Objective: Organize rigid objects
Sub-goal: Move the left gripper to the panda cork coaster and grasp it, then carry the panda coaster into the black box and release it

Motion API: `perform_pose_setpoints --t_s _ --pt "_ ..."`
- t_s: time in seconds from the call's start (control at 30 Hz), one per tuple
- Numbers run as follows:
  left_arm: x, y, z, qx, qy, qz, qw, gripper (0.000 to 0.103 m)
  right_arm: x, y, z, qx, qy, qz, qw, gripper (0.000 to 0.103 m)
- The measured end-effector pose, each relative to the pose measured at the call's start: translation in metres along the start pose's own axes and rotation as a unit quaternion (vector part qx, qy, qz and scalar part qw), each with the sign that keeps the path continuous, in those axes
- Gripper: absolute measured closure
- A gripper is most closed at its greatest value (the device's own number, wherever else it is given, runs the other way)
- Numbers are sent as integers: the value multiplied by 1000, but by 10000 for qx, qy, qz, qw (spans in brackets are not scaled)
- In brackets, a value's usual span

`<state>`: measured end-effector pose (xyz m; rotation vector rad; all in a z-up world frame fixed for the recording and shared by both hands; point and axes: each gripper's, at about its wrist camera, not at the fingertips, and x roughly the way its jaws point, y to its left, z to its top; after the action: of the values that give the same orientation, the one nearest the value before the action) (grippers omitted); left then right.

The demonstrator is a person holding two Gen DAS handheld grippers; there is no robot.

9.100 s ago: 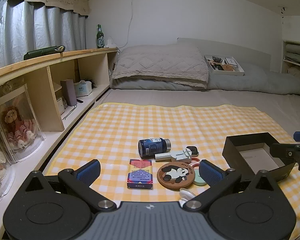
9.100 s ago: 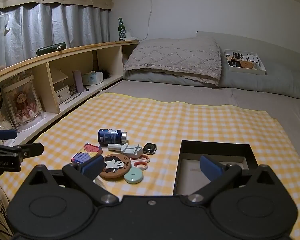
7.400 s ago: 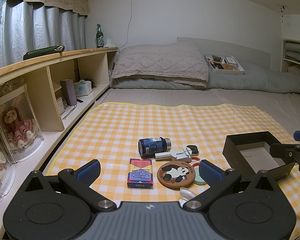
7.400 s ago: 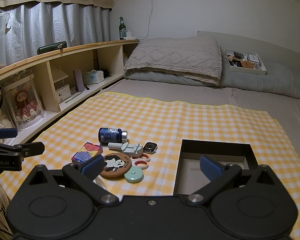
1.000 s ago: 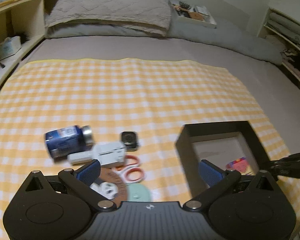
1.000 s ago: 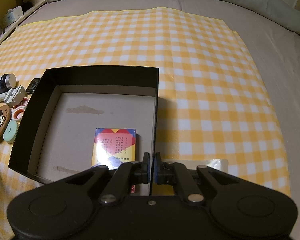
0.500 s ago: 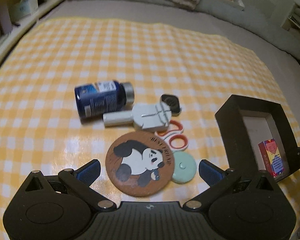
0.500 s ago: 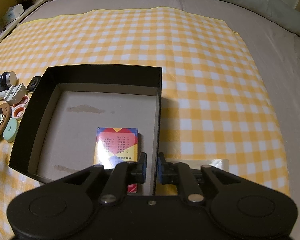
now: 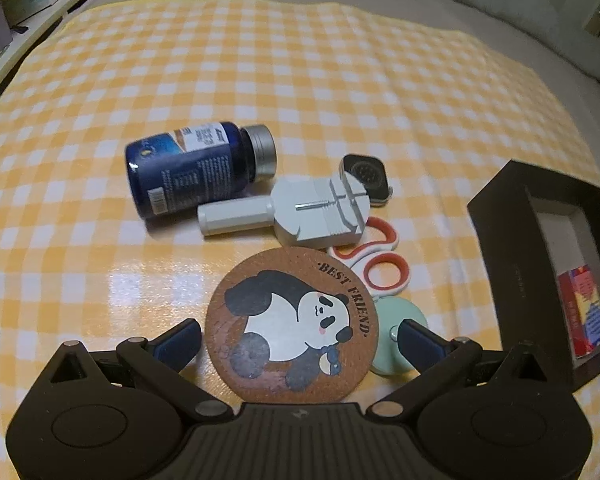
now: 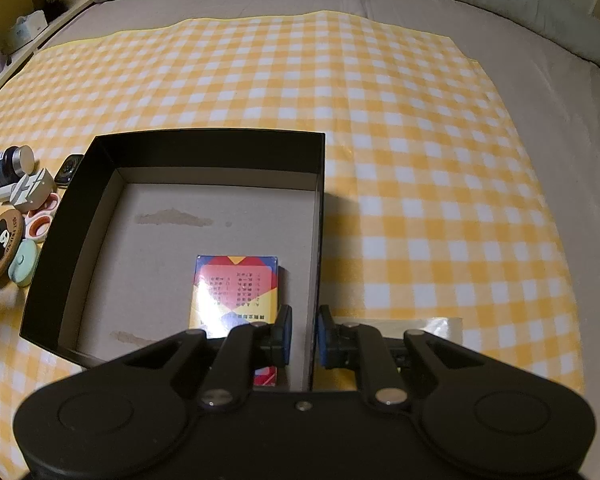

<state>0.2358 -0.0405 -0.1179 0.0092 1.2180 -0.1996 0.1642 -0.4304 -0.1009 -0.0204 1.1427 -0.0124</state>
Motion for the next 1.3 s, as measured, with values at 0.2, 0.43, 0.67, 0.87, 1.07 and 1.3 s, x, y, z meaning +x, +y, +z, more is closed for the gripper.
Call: perform_pose_setpoints --t_s 0.2,0.43,0.67,0.87,1.07,1.3 --pt "11 -1 2 50 93 211 9997 1 3 -2 2 -13 25 13 10000 89" --pt "13 -5 4 102 82 162 9998 5 5 -2 4 -18 56 -5 10000 88" --pt "-4 -15 -5 82 85 -115 9999 5 5 -1 4 -26 65 -18 10000 89" --pt "-30 -31 -5 214 -186 -361 9989 5 6 -1 4 -42 71 -27 10000 89" --pt "-58 -68 -1 700 -666 -696 9929 5 6 -1 4 -20 79 -9 10000 89" --pt "-72 -119 7 1160 -1128 -1125 9804 5 6 -3 5 -7 111 -86 9999 96"
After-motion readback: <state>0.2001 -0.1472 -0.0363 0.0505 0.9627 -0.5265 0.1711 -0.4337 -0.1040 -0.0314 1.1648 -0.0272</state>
